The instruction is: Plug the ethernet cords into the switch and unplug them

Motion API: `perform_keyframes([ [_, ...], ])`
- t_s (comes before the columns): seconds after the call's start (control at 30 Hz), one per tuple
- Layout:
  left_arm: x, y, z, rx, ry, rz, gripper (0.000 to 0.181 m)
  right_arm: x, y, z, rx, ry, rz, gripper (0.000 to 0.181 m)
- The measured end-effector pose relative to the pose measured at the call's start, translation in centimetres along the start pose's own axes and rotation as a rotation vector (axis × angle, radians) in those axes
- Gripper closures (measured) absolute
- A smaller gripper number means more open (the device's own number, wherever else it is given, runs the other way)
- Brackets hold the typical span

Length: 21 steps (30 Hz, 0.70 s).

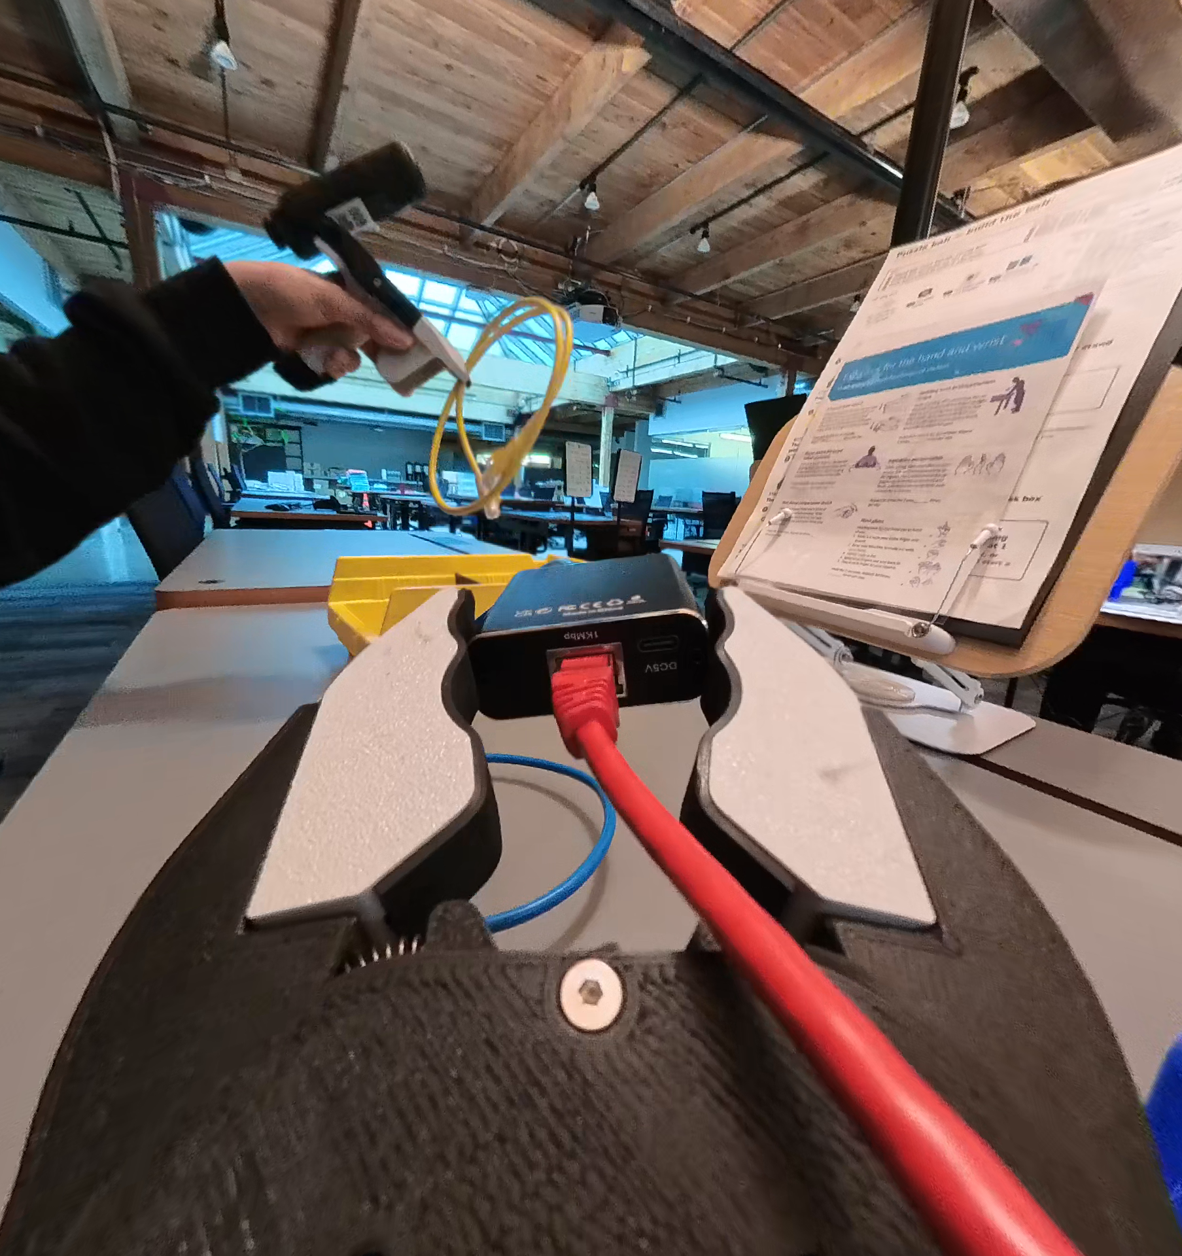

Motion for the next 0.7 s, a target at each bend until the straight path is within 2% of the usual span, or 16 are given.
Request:
perform_keyframes([
  [0.03,-1.4,0.6,0.4,0.006,-0.04,0.061,0.17,0.0,-0.2,-0.2,-0.015,-0.002,-0.003,0.116],
  [0.1,-3.9,2.8,1.9,0.018,-0.107,0.15,0.17,-0.1,-0.7,-0.7,-0.041,-0.017,-0.008,0.116],
  [0.2,-7.0,7.6,5.1,-0.016,-0.264,0.292,0.17,-0.1,-2.1,-1.5,-0.077,-0.033,-0.052,0.116],
  [0.33,-9.4,14.4,8.4,-0.067,-0.49,0.347,0.169,0.1,-4.2,-2.6,-0.142,-0.004,-0.164,0.116],
  [0.4,-9.5,16.7,8.8,-0.117,-0.574,0.299,0.169,0.1,-5.0,-3.0,-0.167,0.012,-0.203,0.115],
  [0.5,-9.5,18.8,8.0,-0.183,-0.644,0.216,0.17,0.3,-5.9,-3.4,-0.238,0.067,-0.267,0.115],
  [0.57,-10.0,20.1,7.5,-0.167,-0.615,0.149,0.171,0.4,-6.0,-3.6,-0.268,0.078,-0.292,0.116],
  [0.7,-10.9,22.2,7.7,-0.126,-0.526,0.033,0.172,0.4,-5.7,-3.4,-0.238,0.07,-0.294,0.116],
])
Point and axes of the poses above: each gripper's, where its closed fingertips meet, y out along the fingers, z out of its underside, x = y × z across the jaws, the point moved 8 cm from there along -y, back along the fingers, and after that the axes turned 1 degree about -z, right-handed, at the moved point
